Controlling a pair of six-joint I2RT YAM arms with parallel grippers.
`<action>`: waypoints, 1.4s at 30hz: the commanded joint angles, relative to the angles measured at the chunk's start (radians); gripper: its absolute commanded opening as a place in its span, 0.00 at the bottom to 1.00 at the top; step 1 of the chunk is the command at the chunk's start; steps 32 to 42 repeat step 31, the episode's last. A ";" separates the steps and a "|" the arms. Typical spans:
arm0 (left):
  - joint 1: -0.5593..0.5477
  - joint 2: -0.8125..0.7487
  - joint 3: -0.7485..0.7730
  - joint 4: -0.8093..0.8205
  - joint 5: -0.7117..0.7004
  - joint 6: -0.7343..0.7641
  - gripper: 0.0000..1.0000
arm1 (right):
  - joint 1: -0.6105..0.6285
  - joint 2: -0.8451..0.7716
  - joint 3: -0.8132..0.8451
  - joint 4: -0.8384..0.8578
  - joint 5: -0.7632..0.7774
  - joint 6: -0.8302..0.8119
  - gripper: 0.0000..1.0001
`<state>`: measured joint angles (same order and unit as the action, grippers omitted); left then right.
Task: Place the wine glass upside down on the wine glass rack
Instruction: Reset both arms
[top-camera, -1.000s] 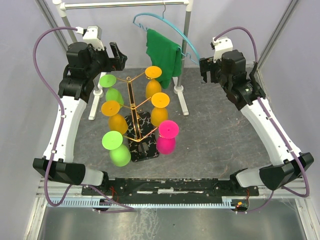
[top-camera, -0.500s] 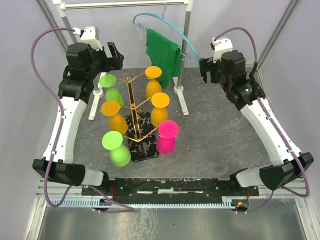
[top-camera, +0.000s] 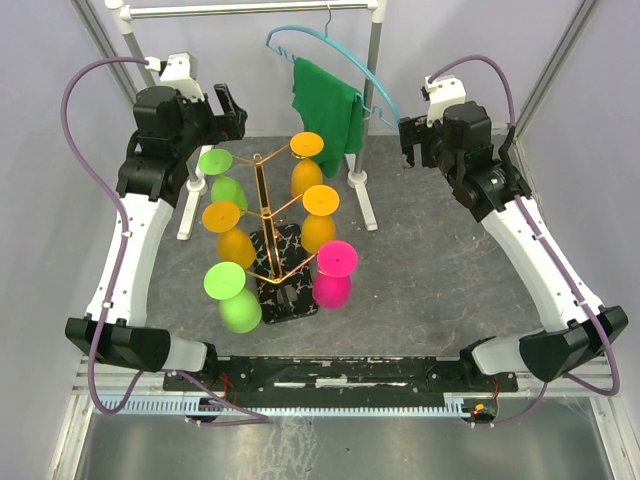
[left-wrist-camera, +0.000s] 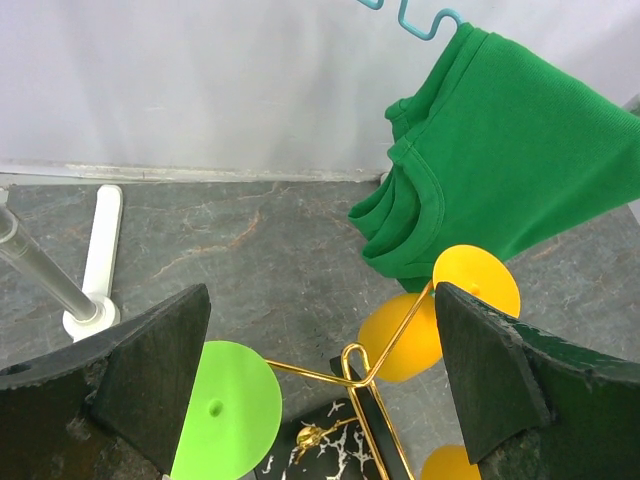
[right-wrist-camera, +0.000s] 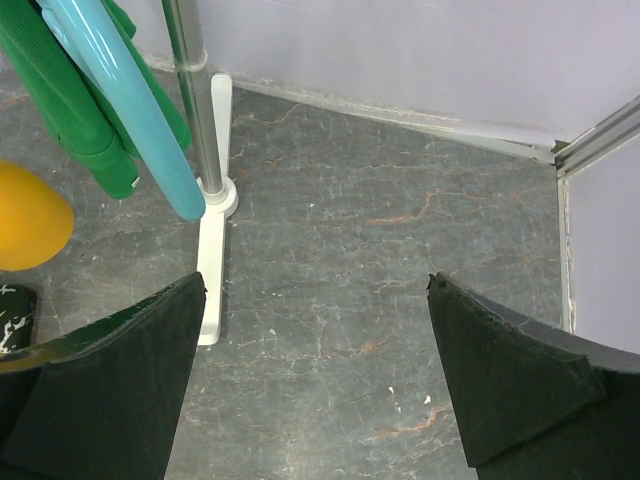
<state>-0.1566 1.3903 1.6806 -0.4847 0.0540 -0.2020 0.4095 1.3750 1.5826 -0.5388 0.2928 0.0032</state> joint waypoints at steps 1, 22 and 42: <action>0.004 -0.029 -0.002 0.027 0.001 -0.033 0.99 | -0.005 -0.032 -0.006 0.029 0.012 0.003 1.00; 0.005 -0.027 -0.001 0.024 0.015 -0.029 0.99 | -0.005 -0.034 -0.016 0.035 0.015 0.003 1.00; 0.003 -0.020 0.001 0.021 -0.010 -0.042 0.99 | -0.005 -0.043 -0.018 0.030 0.009 0.007 1.00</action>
